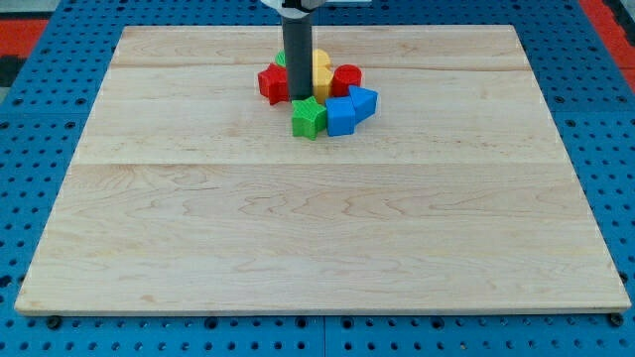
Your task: Move arm near red circle
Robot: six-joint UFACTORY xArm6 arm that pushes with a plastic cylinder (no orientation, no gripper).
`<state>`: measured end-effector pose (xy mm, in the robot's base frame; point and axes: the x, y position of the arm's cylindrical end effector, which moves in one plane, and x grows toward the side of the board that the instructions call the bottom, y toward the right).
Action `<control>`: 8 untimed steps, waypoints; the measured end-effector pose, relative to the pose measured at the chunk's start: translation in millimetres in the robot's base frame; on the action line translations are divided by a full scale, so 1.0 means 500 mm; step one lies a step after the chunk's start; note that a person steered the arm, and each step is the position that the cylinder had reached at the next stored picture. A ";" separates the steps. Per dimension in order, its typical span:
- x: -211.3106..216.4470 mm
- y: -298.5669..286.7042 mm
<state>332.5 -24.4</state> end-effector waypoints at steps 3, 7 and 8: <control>-0.043 -0.262; -0.195 -0.152; -0.199 -0.027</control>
<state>232.9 -37.7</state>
